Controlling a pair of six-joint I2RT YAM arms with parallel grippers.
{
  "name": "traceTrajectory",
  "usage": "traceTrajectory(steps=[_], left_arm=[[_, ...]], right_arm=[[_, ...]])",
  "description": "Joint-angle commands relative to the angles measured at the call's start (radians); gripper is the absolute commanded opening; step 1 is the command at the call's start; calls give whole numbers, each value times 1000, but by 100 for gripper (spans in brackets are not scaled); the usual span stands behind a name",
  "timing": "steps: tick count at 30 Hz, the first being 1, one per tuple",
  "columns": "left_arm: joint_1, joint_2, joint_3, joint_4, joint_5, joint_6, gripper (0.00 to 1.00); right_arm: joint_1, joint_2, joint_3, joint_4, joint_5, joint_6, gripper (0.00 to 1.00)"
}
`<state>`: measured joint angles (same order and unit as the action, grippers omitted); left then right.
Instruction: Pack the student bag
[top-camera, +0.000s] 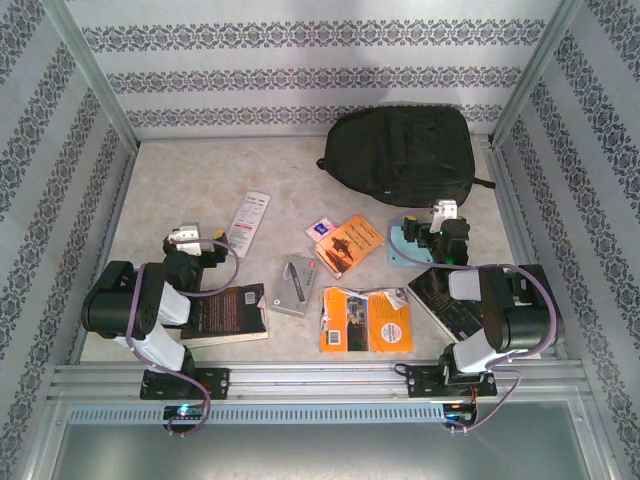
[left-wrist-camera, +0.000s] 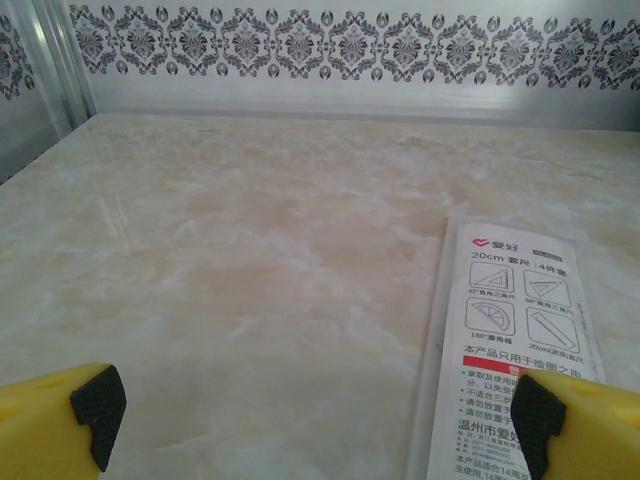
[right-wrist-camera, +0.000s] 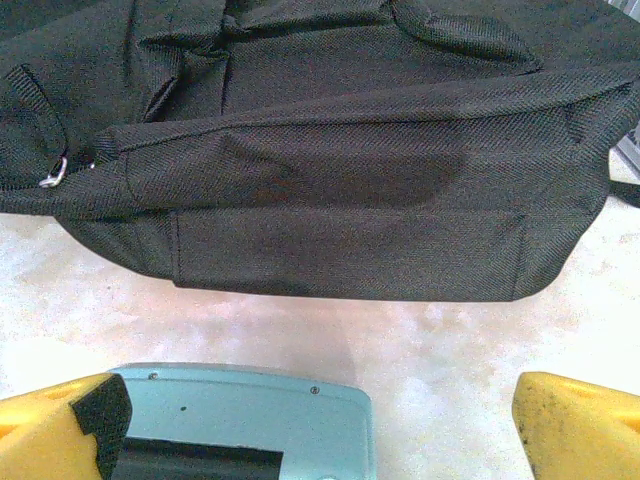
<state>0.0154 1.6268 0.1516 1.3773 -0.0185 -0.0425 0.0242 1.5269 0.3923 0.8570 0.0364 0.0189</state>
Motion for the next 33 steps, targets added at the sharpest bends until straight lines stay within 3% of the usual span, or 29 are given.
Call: traceTrajectory(steps=[1, 6, 9, 11, 14, 16, 18, 20, 21, 22, 25, 27, 29, 30, 33], left_arm=[[11, 6, 1, 49, -47, -19, 100], [1, -84, -20, 20, -35, 6, 100], [-45, -263, -10, -151, -125, 34, 100], [-117, -453, 33, -321, -171, 92, 100], [-242, -671, 169, -551, -244, 67, 100], [-284, -769, 272, -734, -175, 26, 100], [-344, -789, 392, -932, -148, -49, 100], [-430, -755, 557, -1234, -153, -79, 100], [-473, -735, 614, -1332, -182, -87, 100], [-522, -716, 666, -1425, -239, -104, 100], [-548, -701, 762, -1654, -318, -309, 100], [-542, -754, 751, -1732, -427, -509, 100], [-530, -860, 578, -1435, -316, -548, 100], [-530, -884, 534, -1372, -299, -597, 100], [-529, -788, 651, -1546, -214, -631, 100]], right_arm=[[8, -16, 1, 20, 10, -9, 98], [-4, -17, 5, 15, -14, -2, 98], [16, -68, 47, -72, -20, -28, 98], [83, -168, 185, -413, 10, -102, 98], [203, -282, 251, -452, 38, -71, 98], [289, -350, 276, -465, 96, -48, 98], [386, -404, 349, -569, 164, -27, 98], [494, -419, 453, -711, 335, 20, 98], [538, -414, 510, -788, 450, 77, 98], [562, -407, 581, -906, 477, 114, 98], [540, -391, 733, -1213, 398, 289, 98], [452, -388, 729, -1239, 266, 400, 98], [286, -376, 699, -1219, -14, 579, 98], [226, -357, 687, -1205, -108, 660, 98], [149, -267, 697, -1219, -247, 719, 98]])
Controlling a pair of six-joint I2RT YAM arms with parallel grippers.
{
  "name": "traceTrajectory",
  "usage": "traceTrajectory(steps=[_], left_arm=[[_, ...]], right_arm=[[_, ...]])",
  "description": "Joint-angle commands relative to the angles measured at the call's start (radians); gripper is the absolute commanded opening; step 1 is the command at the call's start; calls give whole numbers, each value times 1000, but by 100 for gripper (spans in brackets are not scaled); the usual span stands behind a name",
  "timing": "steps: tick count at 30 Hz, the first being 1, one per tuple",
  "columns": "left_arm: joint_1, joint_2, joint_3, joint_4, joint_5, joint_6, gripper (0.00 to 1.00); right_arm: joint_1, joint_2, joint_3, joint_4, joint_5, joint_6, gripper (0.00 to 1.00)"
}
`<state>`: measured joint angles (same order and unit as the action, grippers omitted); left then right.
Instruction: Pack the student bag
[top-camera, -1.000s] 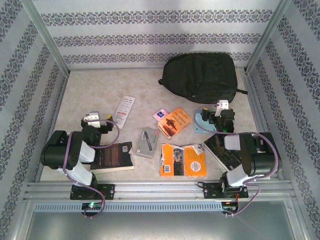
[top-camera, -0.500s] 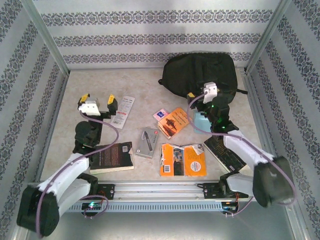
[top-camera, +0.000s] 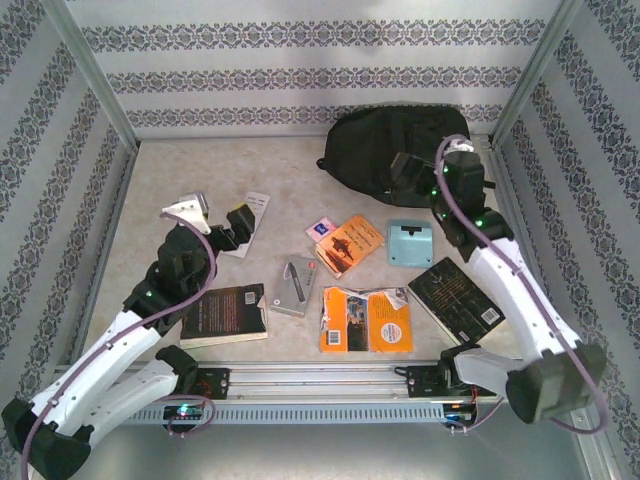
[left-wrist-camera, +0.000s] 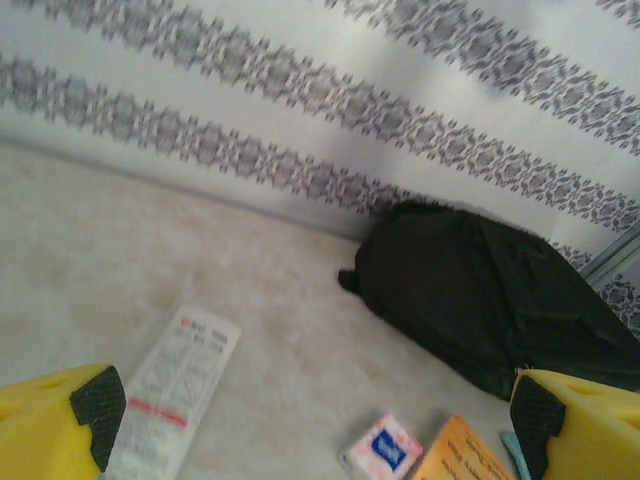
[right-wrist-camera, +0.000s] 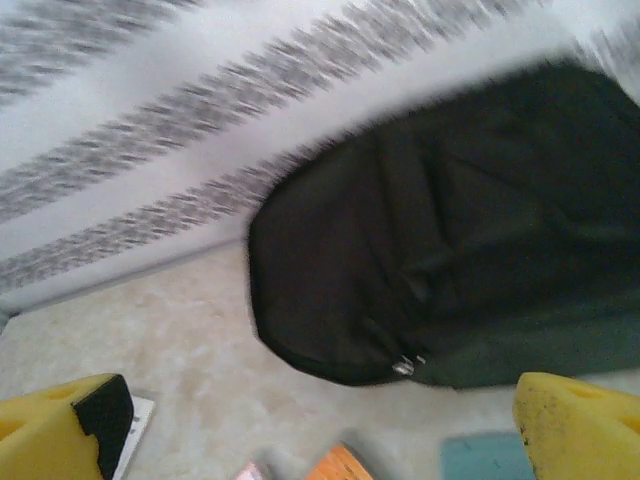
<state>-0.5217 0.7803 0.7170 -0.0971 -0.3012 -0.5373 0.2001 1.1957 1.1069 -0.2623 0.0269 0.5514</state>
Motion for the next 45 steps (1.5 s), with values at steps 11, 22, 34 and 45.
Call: traceTrajectory(steps=[11, 22, 34, 45], left_arm=[[9, 437, 268, -340, 405, -318, 100], [11, 493, 228, -269, 463, -278, 100], [15, 537, 261, -265, 452, -251, 100], [18, 541, 284, -173, 541, -298, 100]], right_arm=[[-71, 324, -101, 230, -216, 628, 90], [-105, 606, -43, 431, -168, 777, 73], [-130, 675, -74, 799, -307, 771, 0], [-70, 369, -180, 768, -328, 566, 0]])
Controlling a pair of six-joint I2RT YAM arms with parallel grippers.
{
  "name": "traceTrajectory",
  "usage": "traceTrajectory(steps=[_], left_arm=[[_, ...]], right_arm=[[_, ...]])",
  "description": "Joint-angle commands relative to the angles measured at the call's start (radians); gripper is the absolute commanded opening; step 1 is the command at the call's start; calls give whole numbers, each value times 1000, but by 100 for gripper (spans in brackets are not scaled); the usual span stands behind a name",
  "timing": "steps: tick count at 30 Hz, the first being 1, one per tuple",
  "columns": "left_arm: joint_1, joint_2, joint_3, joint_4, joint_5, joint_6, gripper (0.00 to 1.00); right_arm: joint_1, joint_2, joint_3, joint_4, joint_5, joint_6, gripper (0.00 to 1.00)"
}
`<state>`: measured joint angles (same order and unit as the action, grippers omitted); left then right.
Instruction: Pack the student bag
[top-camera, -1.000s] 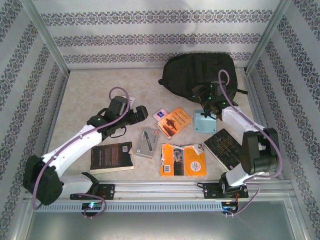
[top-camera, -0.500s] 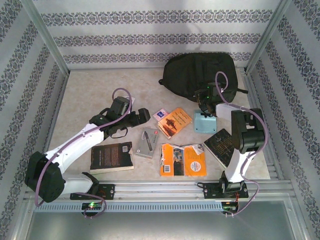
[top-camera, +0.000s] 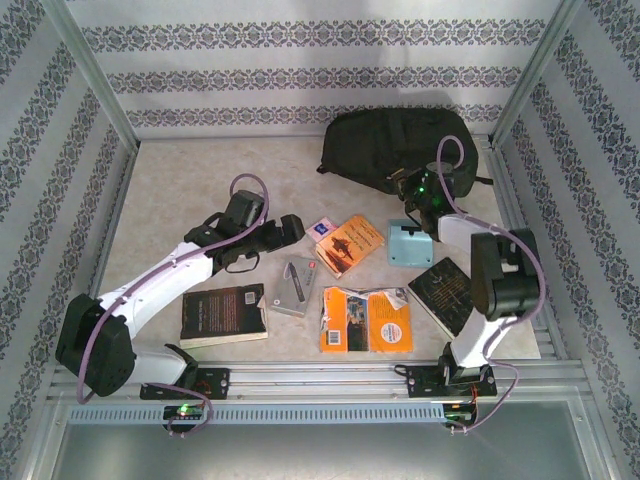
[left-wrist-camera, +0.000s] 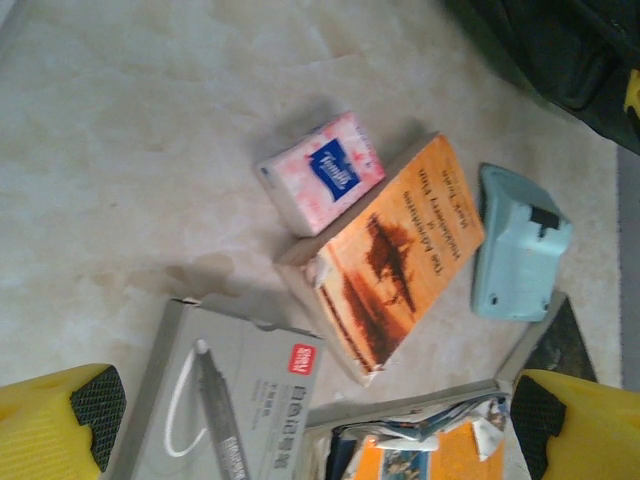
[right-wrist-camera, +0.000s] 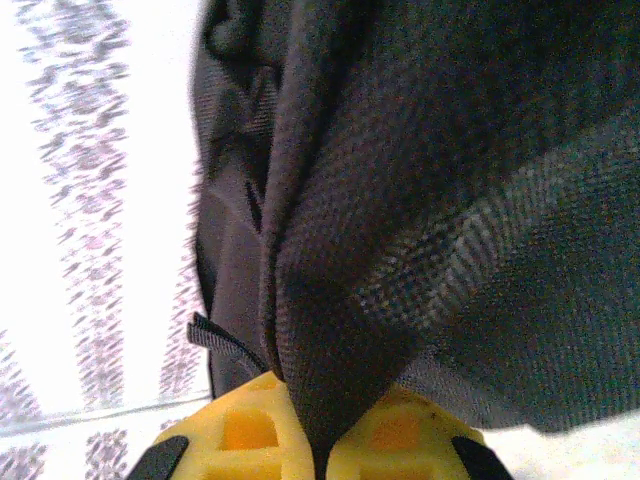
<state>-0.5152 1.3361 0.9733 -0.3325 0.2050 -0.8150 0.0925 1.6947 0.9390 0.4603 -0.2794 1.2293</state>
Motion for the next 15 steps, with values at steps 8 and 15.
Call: traceTrajectory(steps=[8, 15], left_arm=[[13, -61, 52, 49, 49, -40, 100], [14, -157, 8, 21, 42, -110, 100]], right_arm=[[125, -326, -44, -115, 60, -207, 0], [387, -532, -196, -287, 374, -243, 0]])
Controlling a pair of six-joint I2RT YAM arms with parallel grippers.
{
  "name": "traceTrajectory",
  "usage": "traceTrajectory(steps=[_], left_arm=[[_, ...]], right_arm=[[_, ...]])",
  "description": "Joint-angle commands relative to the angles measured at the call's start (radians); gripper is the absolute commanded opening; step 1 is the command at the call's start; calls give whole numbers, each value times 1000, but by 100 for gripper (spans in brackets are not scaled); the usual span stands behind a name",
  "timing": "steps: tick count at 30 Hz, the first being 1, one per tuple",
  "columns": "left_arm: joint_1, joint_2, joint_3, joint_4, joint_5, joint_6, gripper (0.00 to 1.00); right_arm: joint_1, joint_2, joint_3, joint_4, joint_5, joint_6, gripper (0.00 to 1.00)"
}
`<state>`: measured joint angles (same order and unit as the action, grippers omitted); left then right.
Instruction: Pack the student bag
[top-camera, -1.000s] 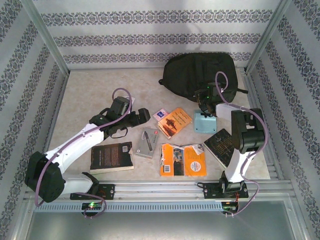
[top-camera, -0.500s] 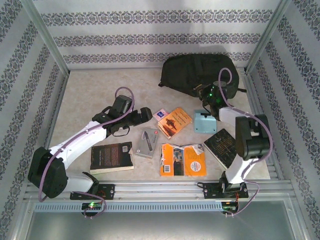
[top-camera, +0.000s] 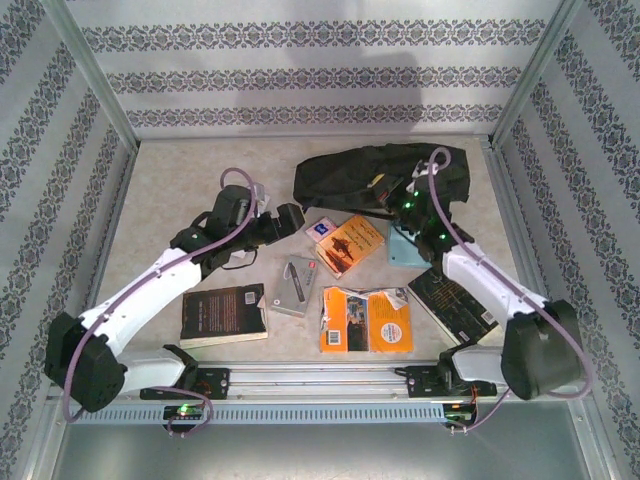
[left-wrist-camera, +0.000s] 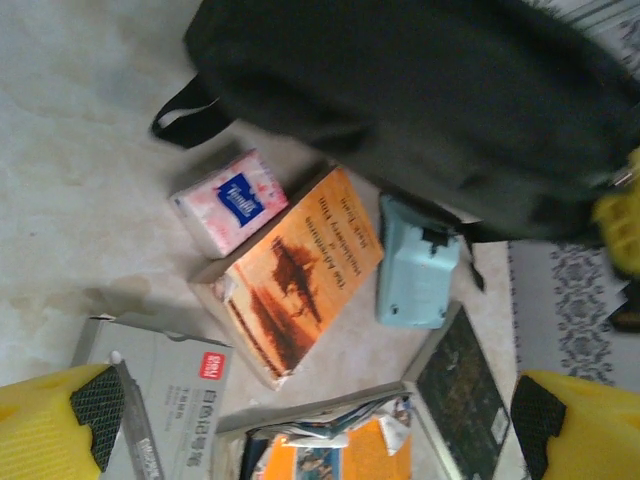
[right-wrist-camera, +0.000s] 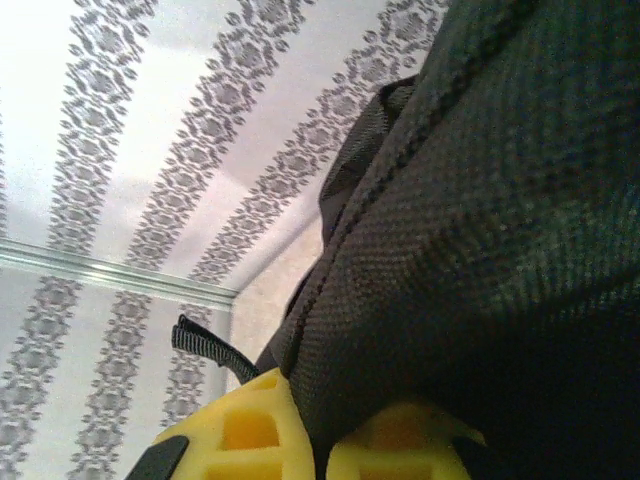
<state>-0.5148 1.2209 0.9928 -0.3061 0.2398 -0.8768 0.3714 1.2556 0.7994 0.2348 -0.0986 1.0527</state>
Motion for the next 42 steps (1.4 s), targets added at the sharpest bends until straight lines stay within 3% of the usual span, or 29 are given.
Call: traceTrajectory(steps=[1, 5, 9, 13, 16, 22, 30, 38, 42], left_arm=[[13, -48, -23, -7, 10, -65, 100], [13, -31, -104, 70, 59, -166, 95], [12, 54, -178, 238, 138, -286, 89], [-6, 127, -194, 349, 149, -333, 84], [-17, 163, -186, 400, 156, -333, 79], [-45, 205, -139, 342, 136, -266, 74], [-127, 227, 35, 166, 108, -83, 54], [-157, 306, 81, 131, 110, -40, 53], [-156, 292, 79, 81, 54, 2, 53]], right_arm=[[155, -113, -97, -50, 253, -70, 0], [260, -88, -329, 240, 303, -110, 0], [277, 19, -442, 495, 196, -186, 0], [291, 70, -504, 650, 204, -191, 0], [302, 84, -511, 678, 227, -179, 0], [311, 98, -518, 722, 224, -193, 0], [332, 111, -511, 736, 215, -209, 0], [337, 103, -513, 739, 212, -203, 0], [337, 85, -521, 729, 228, -206, 0]])
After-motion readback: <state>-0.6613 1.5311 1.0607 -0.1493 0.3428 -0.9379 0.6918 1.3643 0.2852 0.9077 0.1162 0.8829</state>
